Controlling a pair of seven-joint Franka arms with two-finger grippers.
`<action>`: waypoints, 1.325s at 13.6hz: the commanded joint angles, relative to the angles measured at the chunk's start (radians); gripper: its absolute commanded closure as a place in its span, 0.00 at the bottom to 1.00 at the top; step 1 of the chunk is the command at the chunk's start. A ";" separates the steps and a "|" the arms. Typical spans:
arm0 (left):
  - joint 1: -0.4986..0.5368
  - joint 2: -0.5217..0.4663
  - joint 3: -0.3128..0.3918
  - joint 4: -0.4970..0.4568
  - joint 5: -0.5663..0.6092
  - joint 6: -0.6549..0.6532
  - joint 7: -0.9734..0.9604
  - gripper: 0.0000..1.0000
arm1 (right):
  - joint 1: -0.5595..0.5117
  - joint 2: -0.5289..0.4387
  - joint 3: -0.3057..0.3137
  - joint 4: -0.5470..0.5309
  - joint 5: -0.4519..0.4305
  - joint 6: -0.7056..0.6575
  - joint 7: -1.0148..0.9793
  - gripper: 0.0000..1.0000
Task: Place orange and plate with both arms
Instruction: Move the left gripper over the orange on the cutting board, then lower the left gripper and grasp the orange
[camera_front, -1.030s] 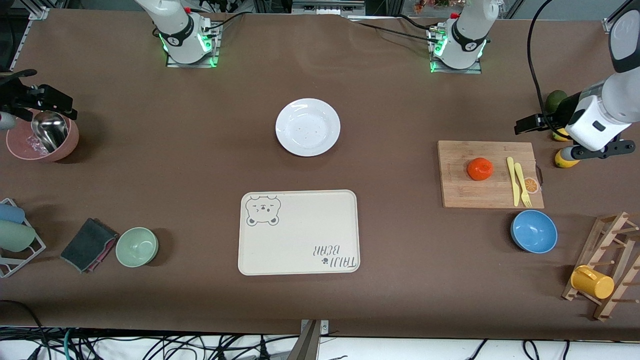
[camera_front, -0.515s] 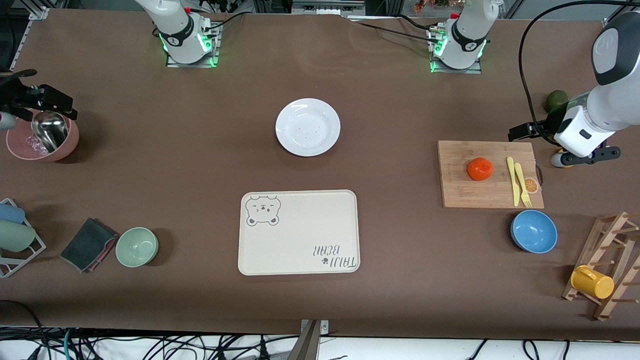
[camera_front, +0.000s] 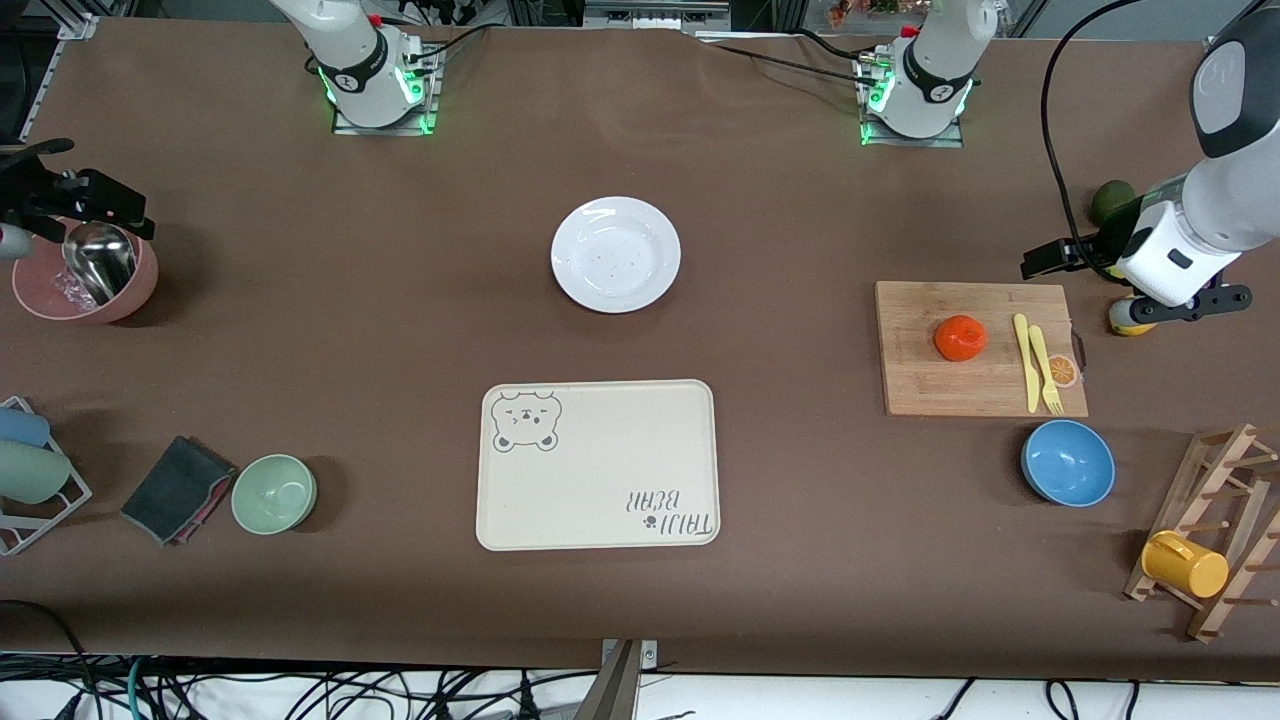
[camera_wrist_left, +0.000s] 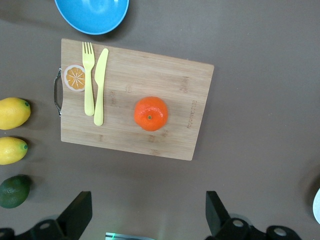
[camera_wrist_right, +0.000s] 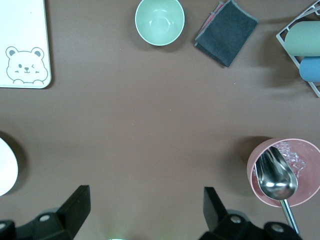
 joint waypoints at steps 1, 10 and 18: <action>0.014 0.013 -0.001 -0.064 -0.009 0.085 0.016 0.00 | -0.007 -0.004 0.007 -0.001 -0.005 -0.007 -0.005 0.00; 0.016 0.191 0.002 -0.292 0.025 0.500 0.022 0.00 | -0.007 -0.006 0.007 -0.001 -0.005 -0.009 -0.006 0.00; 0.013 0.328 0.002 -0.335 0.020 0.666 0.024 0.00 | -0.007 -0.004 0.007 -0.001 -0.005 -0.007 -0.006 0.00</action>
